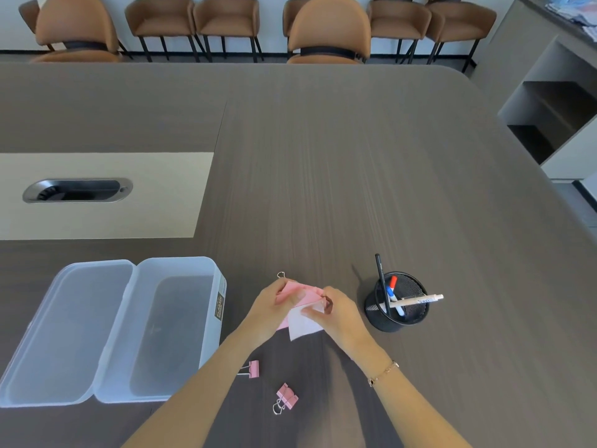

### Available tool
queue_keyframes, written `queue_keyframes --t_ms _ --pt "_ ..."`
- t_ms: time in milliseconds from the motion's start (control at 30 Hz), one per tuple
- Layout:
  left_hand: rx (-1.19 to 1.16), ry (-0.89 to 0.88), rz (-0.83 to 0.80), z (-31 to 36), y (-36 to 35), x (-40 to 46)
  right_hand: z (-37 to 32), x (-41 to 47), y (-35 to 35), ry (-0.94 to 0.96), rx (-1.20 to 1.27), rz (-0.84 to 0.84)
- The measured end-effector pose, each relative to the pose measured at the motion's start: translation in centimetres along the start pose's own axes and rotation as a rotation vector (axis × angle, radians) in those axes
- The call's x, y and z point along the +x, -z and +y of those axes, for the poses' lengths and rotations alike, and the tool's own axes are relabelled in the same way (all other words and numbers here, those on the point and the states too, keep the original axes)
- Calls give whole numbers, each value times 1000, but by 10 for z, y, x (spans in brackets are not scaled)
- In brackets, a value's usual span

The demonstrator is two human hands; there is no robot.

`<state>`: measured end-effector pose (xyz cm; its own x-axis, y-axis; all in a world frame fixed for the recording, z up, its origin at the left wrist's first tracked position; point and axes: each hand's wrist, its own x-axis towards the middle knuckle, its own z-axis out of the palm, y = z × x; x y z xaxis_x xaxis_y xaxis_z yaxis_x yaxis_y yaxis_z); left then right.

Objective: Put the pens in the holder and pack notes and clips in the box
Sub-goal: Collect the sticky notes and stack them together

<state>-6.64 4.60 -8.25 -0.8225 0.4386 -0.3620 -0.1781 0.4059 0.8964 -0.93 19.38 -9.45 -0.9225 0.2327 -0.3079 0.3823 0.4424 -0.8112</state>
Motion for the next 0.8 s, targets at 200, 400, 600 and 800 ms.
queue_keyframes --t_ms 200,400,600,800 --pt "134 -78 23 -24 1 -4 6 -4 2 151 -258 111" --pt "401 -90 97 -35 8 -12 15 -17 10 296 -491 62" --pt "345 -138 -35 -38 -4 -12 20 -23 10 291 -578 9" --pt "317 -129 14 -31 -10 -4 14 -10 15 137 -310 -8"
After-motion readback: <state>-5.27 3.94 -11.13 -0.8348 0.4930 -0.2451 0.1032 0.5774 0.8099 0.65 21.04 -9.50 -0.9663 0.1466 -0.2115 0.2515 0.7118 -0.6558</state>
